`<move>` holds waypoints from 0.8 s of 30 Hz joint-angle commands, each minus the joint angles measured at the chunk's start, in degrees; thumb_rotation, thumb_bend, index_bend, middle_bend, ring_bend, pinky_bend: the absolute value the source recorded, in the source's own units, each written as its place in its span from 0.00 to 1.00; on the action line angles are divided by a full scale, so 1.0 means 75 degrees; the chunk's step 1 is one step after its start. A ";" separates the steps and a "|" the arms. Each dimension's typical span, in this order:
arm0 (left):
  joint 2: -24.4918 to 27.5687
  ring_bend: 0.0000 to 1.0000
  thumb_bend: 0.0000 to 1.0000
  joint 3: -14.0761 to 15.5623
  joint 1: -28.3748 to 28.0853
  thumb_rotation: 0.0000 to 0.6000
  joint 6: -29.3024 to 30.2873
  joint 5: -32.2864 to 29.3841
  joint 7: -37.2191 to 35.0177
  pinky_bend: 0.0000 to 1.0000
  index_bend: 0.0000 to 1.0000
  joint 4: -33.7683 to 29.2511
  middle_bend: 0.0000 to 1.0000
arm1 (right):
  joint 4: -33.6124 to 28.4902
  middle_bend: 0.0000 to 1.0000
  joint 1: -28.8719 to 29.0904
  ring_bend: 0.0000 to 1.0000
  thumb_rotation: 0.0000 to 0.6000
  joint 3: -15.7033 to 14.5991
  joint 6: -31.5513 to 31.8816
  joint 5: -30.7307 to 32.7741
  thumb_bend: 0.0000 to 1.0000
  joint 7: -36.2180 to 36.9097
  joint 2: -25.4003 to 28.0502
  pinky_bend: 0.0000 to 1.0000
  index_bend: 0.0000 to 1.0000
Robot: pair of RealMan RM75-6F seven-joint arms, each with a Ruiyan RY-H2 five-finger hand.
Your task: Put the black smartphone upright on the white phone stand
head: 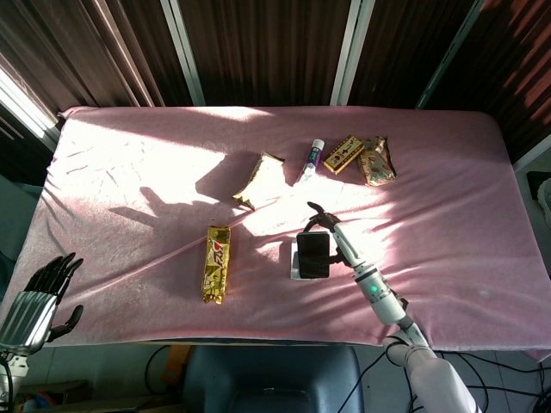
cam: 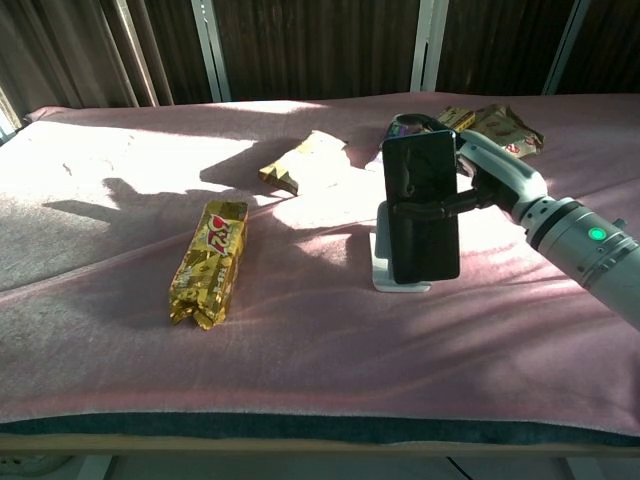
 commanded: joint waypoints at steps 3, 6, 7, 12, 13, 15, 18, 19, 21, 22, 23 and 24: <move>-0.0004 0.02 0.38 0.0003 0.0004 1.00 0.0016 0.0018 0.0006 0.14 0.00 0.0005 0.01 | -0.0182 0.49 -0.0064 0.26 1.00 -0.0009 0.0330 -0.0035 0.15 -0.0049 0.0188 0.27 0.05; 0.0000 0.02 0.38 0.0019 0.0008 1.00 0.0030 0.0052 0.0000 0.14 0.00 0.0003 0.01 | -0.0323 0.46 -0.0112 0.23 1.00 -0.0031 0.0425 -0.0059 0.14 -0.0080 0.0342 0.24 0.03; 0.0000 0.02 0.39 0.0025 0.0011 1.00 0.0038 0.0067 -0.0001 0.14 0.00 0.0000 0.01 | -0.0380 0.45 -0.0136 0.21 1.00 -0.0037 0.0448 -0.0064 0.13 -0.0071 0.0397 0.23 0.02; 0.0015 0.02 0.39 0.0062 0.0034 1.00 0.0109 0.0163 -0.0039 0.14 0.00 0.0002 0.01 | -0.0792 0.32 -0.0326 0.11 0.98 -0.0105 0.0662 -0.0124 0.12 -0.0011 0.0816 0.16 0.00; 0.0019 0.02 0.39 0.0065 0.0039 1.00 0.0124 0.0173 -0.0051 0.14 0.00 0.0004 0.01 | -0.0892 0.29 -0.0375 0.09 0.96 -0.0126 0.0725 -0.0145 0.12 -0.0029 0.0917 0.15 0.00; 0.0025 0.02 0.39 0.0063 0.0053 1.00 0.0159 0.0180 -0.0076 0.14 0.00 0.0011 0.01 | -0.1151 0.22 -0.0518 0.05 0.94 -0.0187 0.0980 -0.0215 0.11 -0.0220 0.1180 0.14 0.00; 0.0031 0.02 0.39 0.0052 0.0058 1.00 0.0177 0.0170 -0.0106 0.15 0.00 0.0024 0.01 | -0.1726 0.15 -0.0815 0.01 0.94 -0.0268 0.1469 -0.0310 0.11 -0.0787 0.1645 0.11 0.00; 0.0032 0.02 0.39 0.0049 0.0058 1.00 0.0179 0.0167 -0.0112 0.14 0.00 0.0029 0.01 | -0.1963 0.12 -0.0928 0.00 0.94 -0.0296 0.1596 -0.0331 0.11 -0.1047 0.1823 0.10 0.00; 0.0034 0.02 0.38 0.0040 0.0063 1.00 0.0193 0.0156 -0.0124 0.14 0.00 0.0031 0.01 | -0.2727 0.09 -0.1230 0.00 0.95 -0.0417 0.1972 -0.0438 0.11 -0.1699 0.2350 0.08 0.00; 0.0034 0.02 0.38 0.0036 0.0066 1.00 0.0201 0.0153 -0.0121 0.14 0.00 0.0029 0.01 | -0.3135 0.08 -0.1376 0.00 0.95 -0.0501 0.2058 -0.0483 0.11 -0.2032 0.2632 0.07 0.00; 0.0032 0.02 0.39 0.0033 0.0071 1.00 0.0208 0.0149 -0.0117 0.14 0.00 0.0028 0.01 | -0.3623 0.08 -0.1529 0.00 0.95 -0.0603 0.2111 -0.0529 0.11 -0.2443 0.2956 0.05 0.00; 0.0030 0.02 0.39 0.0032 0.0077 1.00 0.0219 0.0147 -0.0110 0.14 0.00 0.0025 0.01 | -0.4344 0.08 -0.1786 0.00 0.95 -0.0767 0.2260 -0.0603 0.11 -0.3118 0.3461 0.04 0.00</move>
